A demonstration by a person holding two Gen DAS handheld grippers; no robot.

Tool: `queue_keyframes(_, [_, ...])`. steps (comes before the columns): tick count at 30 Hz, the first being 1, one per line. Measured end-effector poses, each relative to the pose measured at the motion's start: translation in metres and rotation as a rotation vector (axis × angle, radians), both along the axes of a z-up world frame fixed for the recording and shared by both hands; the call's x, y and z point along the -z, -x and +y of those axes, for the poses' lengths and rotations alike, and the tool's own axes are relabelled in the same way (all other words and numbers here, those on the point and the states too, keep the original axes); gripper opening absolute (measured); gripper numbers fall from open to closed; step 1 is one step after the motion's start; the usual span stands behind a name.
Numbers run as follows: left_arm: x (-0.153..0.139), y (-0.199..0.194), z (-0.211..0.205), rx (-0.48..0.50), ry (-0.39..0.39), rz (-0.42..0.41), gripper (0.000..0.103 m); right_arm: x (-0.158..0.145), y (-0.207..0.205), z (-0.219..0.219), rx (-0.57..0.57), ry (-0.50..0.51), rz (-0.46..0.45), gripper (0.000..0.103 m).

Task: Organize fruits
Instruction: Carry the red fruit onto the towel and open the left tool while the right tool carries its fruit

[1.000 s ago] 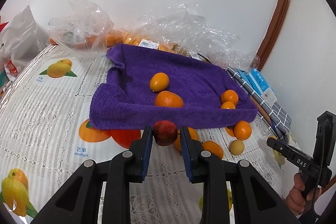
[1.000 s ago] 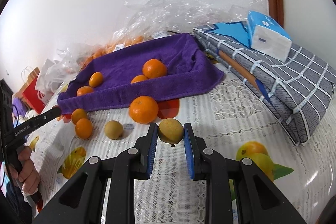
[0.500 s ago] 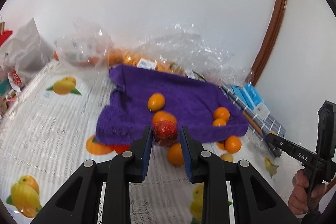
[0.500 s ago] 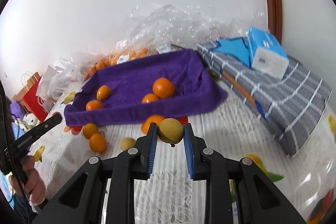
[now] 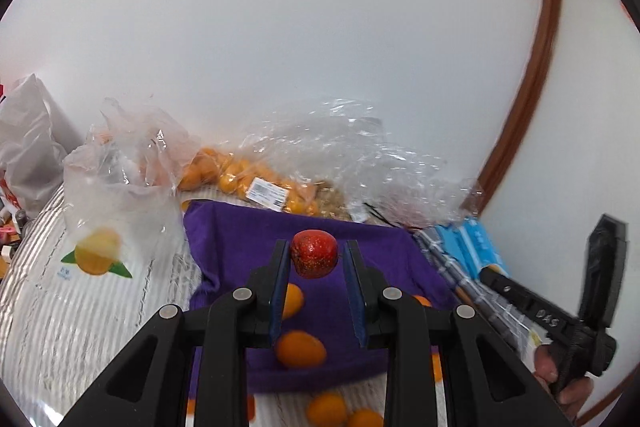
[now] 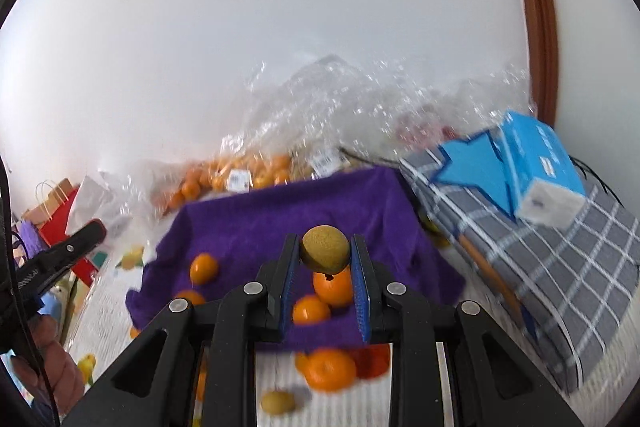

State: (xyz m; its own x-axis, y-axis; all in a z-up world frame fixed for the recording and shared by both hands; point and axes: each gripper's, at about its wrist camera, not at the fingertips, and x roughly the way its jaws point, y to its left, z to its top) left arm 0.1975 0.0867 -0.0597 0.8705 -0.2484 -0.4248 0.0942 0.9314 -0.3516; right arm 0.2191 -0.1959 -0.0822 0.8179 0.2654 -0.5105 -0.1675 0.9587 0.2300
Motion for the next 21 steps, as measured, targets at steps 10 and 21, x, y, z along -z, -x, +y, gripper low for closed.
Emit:
queue_keyframes(10, [0.043,-0.025,0.005,-0.014,0.044,0.088,0.026,0.039,-0.036,0.015,-0.028,0.034,0.05,0.025])
queue_keyframes(21, [0.065,-0.039,0.001,-0.023,0.055,0.168,0.026,0.064,-0.053,0.003,0.036,0.054,0.096,0.025])
